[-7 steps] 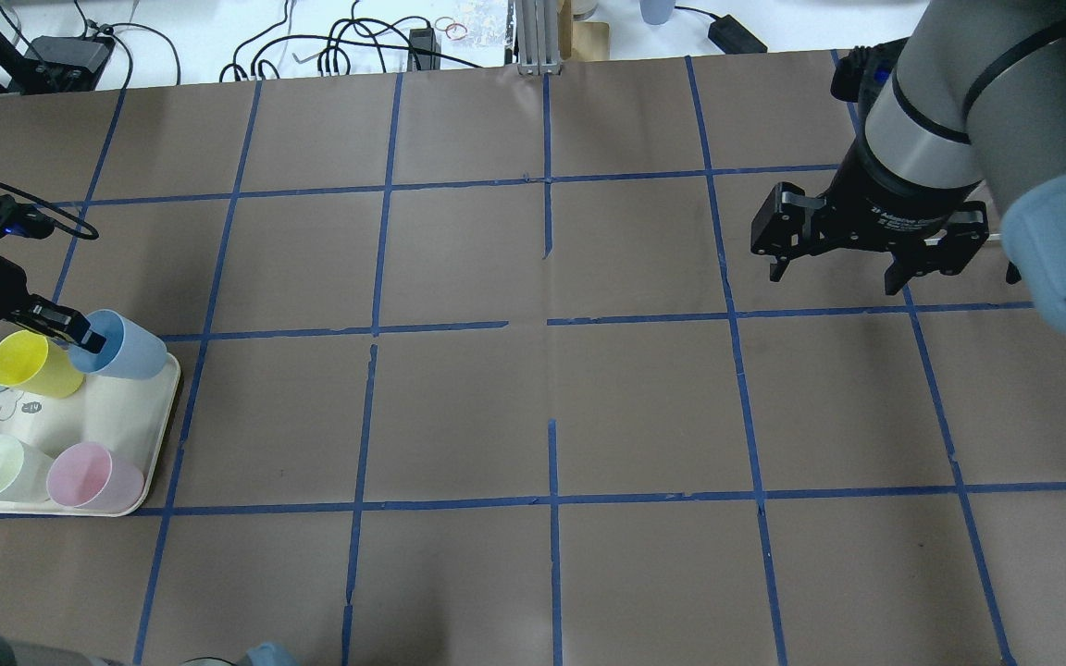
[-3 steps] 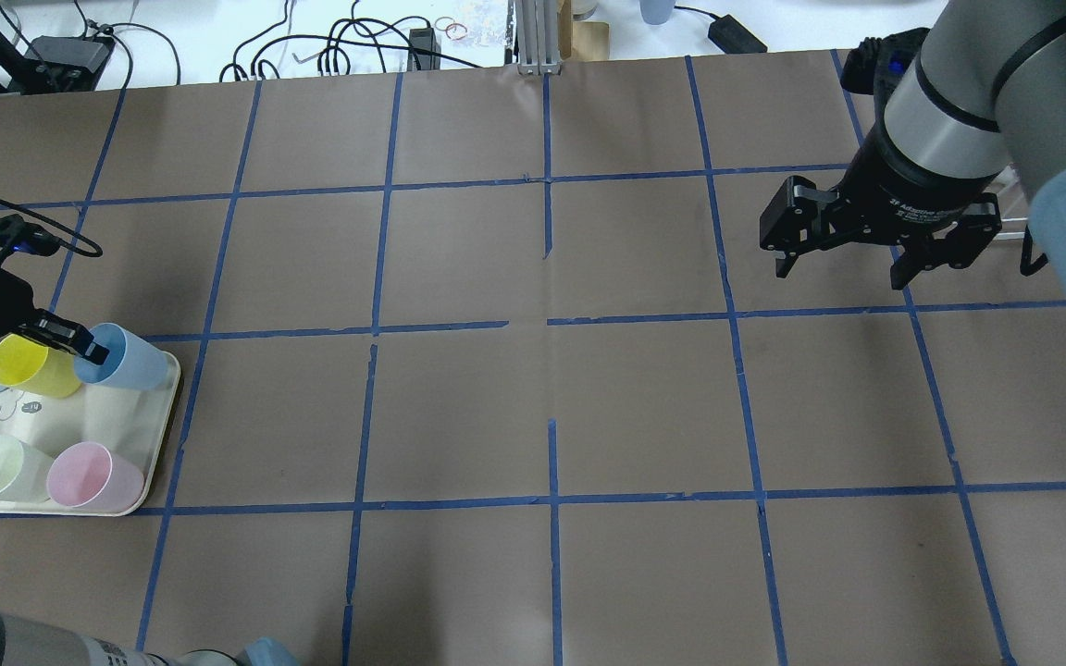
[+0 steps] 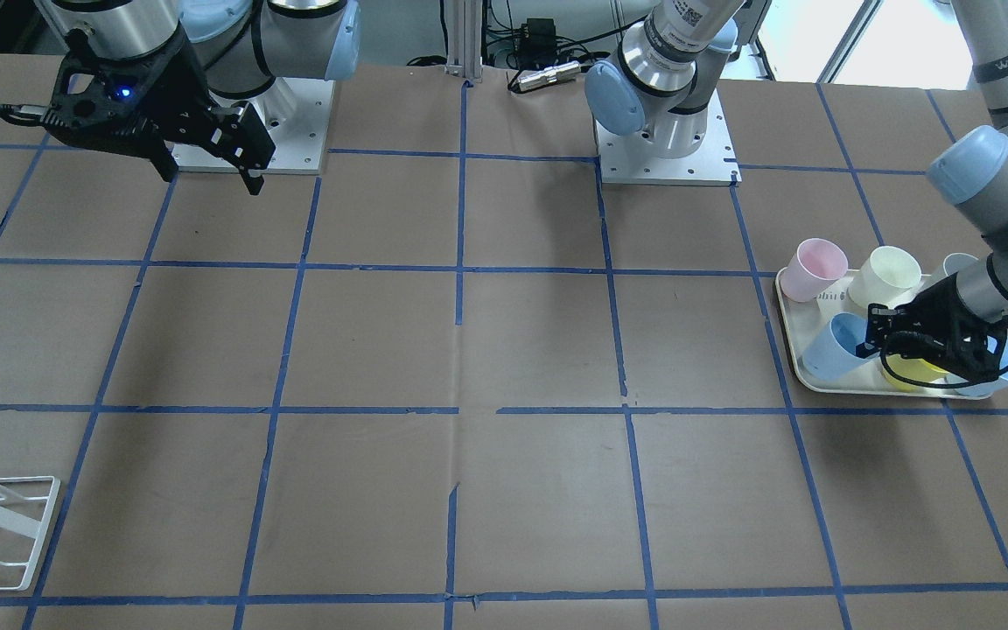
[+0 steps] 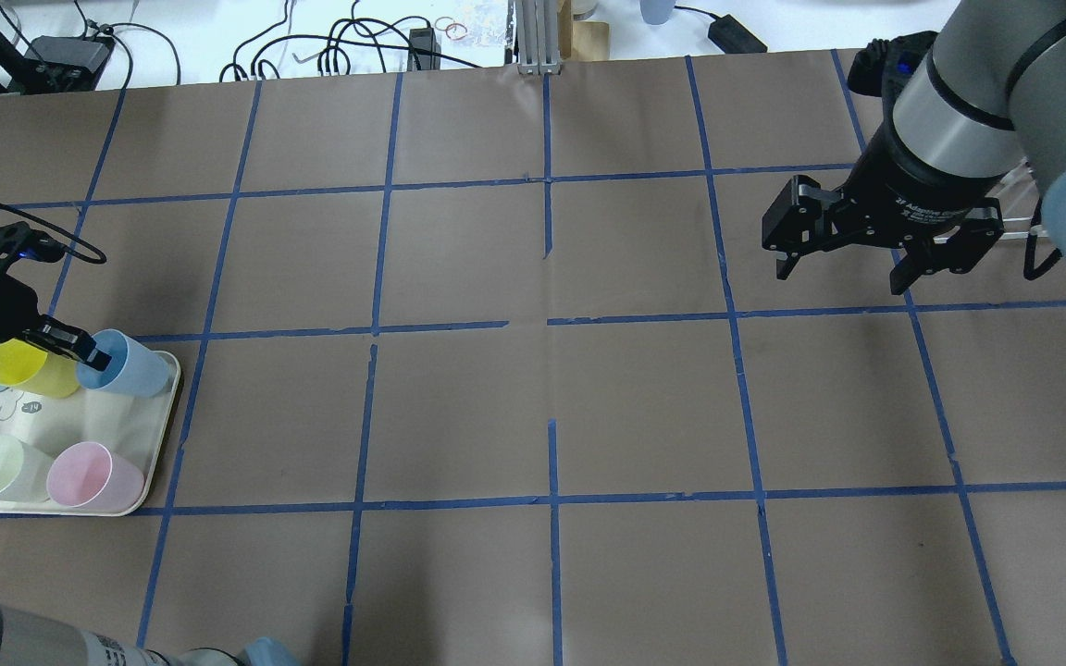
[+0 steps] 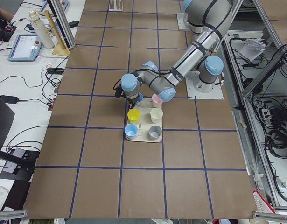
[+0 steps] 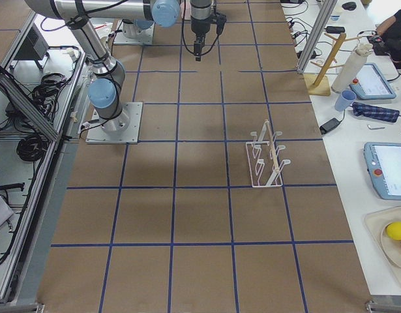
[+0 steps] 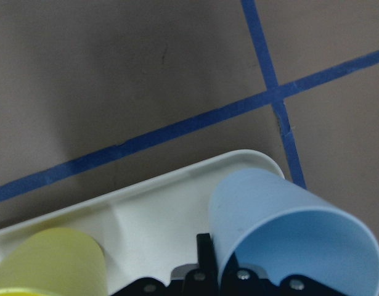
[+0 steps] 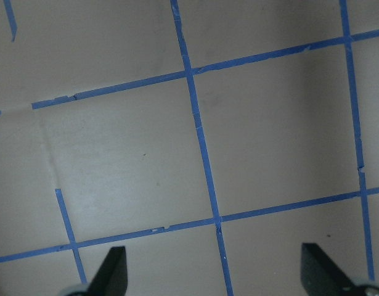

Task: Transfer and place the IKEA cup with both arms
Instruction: 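Lower the cup onto the white tray with the left gripper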

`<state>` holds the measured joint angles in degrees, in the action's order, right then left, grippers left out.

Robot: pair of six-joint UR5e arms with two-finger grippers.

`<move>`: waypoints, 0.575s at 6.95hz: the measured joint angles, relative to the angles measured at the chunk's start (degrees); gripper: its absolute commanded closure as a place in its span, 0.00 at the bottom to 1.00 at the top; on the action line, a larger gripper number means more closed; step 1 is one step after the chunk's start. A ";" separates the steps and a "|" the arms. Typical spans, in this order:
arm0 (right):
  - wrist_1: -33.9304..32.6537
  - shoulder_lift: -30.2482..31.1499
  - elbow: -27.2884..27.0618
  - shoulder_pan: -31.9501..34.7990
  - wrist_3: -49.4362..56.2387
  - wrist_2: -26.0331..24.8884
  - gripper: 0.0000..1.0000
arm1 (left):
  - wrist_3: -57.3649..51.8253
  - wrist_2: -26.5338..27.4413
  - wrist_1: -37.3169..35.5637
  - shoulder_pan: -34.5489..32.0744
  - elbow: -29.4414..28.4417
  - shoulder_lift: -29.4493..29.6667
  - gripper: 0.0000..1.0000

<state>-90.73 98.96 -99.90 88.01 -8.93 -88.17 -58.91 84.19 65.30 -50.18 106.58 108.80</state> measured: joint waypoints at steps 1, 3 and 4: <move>0.18 0.00 -0.02 0.00 0.01 -0.02 0.00 | 0.01 0.22 0.03 -0.09 -0.01 0.03 1.00; 1.01 0.00 0.11 -0.02 0.12 0.03 0.00 | 0.02 0.26 0.00 -0.22 0.03 0.11 1.00; 1.15 0.00 0.18 -0.06 0.13 0.05 0.00 | 0.02 0.20 0.00 -0.25 0.03 0.15 1.00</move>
<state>-89.58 98.96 -99.72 87.95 -8.80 -88.12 -58.89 84.38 65.30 -50.43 106.61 108.95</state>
